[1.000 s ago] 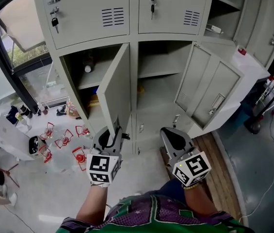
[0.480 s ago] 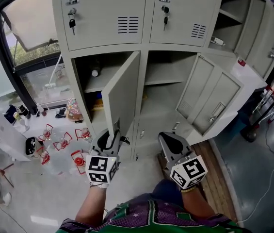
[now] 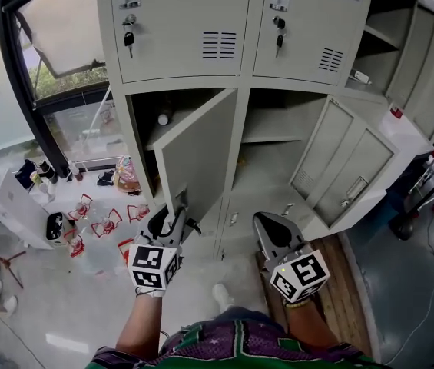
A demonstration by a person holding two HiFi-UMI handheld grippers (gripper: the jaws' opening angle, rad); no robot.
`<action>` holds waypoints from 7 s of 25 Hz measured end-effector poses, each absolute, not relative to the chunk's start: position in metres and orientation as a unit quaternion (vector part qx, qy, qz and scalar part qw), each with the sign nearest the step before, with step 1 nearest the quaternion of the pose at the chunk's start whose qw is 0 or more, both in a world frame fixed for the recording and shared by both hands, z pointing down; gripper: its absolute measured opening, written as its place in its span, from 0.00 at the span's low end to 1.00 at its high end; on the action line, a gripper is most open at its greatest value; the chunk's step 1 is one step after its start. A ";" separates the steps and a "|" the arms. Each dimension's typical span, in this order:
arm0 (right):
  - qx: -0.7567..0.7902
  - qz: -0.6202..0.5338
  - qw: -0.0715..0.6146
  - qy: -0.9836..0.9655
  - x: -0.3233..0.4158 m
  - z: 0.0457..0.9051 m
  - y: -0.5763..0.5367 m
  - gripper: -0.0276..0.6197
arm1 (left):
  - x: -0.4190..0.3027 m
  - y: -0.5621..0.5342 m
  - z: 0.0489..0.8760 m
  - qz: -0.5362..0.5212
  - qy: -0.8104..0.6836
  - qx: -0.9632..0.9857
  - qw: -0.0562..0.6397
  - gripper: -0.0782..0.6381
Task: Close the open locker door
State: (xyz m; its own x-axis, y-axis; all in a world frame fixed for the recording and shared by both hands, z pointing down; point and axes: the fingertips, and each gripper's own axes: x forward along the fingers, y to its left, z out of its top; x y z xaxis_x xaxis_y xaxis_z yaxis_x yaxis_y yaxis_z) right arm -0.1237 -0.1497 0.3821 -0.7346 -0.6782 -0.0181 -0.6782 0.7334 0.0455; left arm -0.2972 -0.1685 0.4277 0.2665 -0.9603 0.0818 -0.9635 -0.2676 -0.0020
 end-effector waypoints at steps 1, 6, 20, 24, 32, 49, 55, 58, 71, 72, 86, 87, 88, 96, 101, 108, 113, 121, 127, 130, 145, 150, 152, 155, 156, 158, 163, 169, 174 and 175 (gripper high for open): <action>-0.360 0.025 0.003 0.932 -0.128 0.381 -0.153 0.05 | -0.299 -0.169 0.427 0.035 -0.607 0.794 0.022 0.30; -0.349 0.016 0.016 0.937 -0.142 0.374 -0.176 0.05 | -0.314 -0.176 0.427 0.028 -0.626 0.779 0.027 0.31; -0.283 0.010 0.028 0.959 -0.193 0.363 -0.222 0.05 | -0.352 -0.201 0.425 0.045 -0.659 0.751 0.031 0.32; -0.256 0.002 0.035 0.966 -0.206 0.359 -0.233 0.05 | -0.363 -0.207 0.425 0.044 -0.667 0.743 0.035 0.33; -0.227 0.010 0.033 0.973 -0.221 0.354 -0.247 0.05 | -0.384 -0.228 0.424 0.045 -0.693 0.717 0.049 0.33; -0.204 -0.025 0.047 0.977 -0.221 0.359 -0.273 0.05 | -0.413 -0.274 0.425 0.048 -0.711 0.698 0.074 0.32; -0.213 -0.025 0.040 0.976 -0.215 0.365 -0.280 0.05 | -0.421 -0.286 0.425 0.048 -0.712 0.696 0.072 0.32; -0.220 -0.029 0.039 0.974 -0.212 0.367 -0.284 0.05 | -0.424 -0.290 0.426 0.045 -0.713 0.696 0.071 0.32; -0.221 -0.032 0.035 0.974 -0.208 0.371 -0.291 0.05 | -0.430 -0.303 0.427 0.036 -0.716 0.693 0.077 0.32; -0.222 -0.034 0.035 0.974 -0.208 0.372 -0.292 0.05 | -0.430 -0.303 0.427 0.034 -0.715 0.694 0.078 0.33; -0.220 -0.038 0.032 0.974 -0.208 0.379 -0.297 0.05 | -0.426 -0.296 0.427 -0.026 -0.667 0.736 0.113 0.36; -0.219 -0.037 0.031 0.975 -0.209 0.380 -0.297 0.05 | -0.427 -0.296 0.426 -0.026 -0.668 0.735 0.111 0.36; -0.218 -0.038 0.030 0.975 -0.210 0.380 -0.297 0.05 | -0.427 -0.295 0.423 -0.027 -0.669 0.735 0.109 0.36; -0.216 -0.040 0.032 0.975 -0.214 0.379 -0.297 0.05 | -0.439 -0.288 0.393 -0.015 -0.702 0.709 0.061 0.33; -0.215 -0.044 0.031 0.975 -0.217 0.380 -0.295 0.05 | -0.443 -0.294 0.395 0.013 -0.718 0.694 0.051 0.33; -0.214 -0.037 0.026 0.976 -0.216 0.382 -0.297 0.05 | -0.449 -0.298 0.398 0.020 -0.738 0.672 0.054 0.33; -0.212 -0.037 0.026 0.976 -0.217 0.382 -0.296 0.05 | -0.449 -0.298 0.399 0.026 -0.747 0.662 0.054 0.32; -0.212 -0.039 0.025 0.976 -0.218 0.383 -0.293 0.05 | -0.455 -0.298 0.399 0.033 -0.765 0.641 0.049 0.26; -0.214 -0.041 0.026 0.976 -0.218 0.382 -0.289 0.05 | -0.457 -0.291 0.399 0.030 -0.767 0.639 0.053 0.19; -0.214 -0.040 0.026 0.976 -0.218 0.381 -0.283 0.05 | -0.457 -0.283 0.399 0.026 -0.768 0.638 0.053 0.16; -0.269 -0.025 0.011 0.963 -0.180 0.386 -0.214 0.05 | -0.424 -0.204 0.432 0.001 -0.730 0.679 0.084 0.14; -0.299 -0.033 0.006 0.954 -0.163 0.396 -0.182 0.05 | -0.407 -0.173 0.445 -0.009 -0.710 0.699 0.085 0.14; -0.310 -0.035 0.002 0.950 -0.157 0.400 -0.169 0.05 | -0.397 -0.160 0.442 -0.013 -0.700 0.710 0.081 0.14; -0.328 -0.034 -0.006 0.944 -0.143 0.407 -0.156 0.05 | -0.382 -0.145 0.441 -0.020 -0.685 0.725 0.070 0.14; -0.335 -0.033 -0.008 0.942 -0.138 0.409 -0.153 0.05 | -0.377 -0.141 0.442 -0.018 -0.680 0.730 0.067 0.14; -0.348 -0.029 -0.012 0.937 -0.126 0.410 -0.149 0.05 | -0.366 -0.136 0.445 -0.013 -0.671 0.739 0.064 0.14; -0.388 -0.019 -0.005 0.922 -0.086 0.400 -0.151 0.05 | -0.330 -0.134 0.450 -0.036 -0.625 0.774 0.091 0.14; -0.412 0.006 0.020 0.911 -0.032 0.376 -0.165 0.05 | -0.281 -0.133 0.421 -0.037 -0.612 0.788 0.062 0.14; -0.410 0.038 0.049 0.910 0.019 0.344 -0.163 0.07 | -0.229 -0.143 0.397 -0.044 -0.607 0.792 0.043 0.14; -0.405 0.044 0.052 0.912 0.029 0.339 -0.162 0.20 | -0.217 -0.147 0.394 -0.044 -0.603 0.795 0.041 0.14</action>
State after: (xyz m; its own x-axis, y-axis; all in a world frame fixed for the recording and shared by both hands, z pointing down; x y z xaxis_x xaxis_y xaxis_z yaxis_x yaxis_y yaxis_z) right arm 0.0288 -0.1615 0.3388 -0.6660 -0.7346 -0.1293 -0.7436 0.6675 0.0377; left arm -0.2167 -0.1471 0.3938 0.2680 -0.9632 -0.0212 -0.9559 -0.2686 0.1184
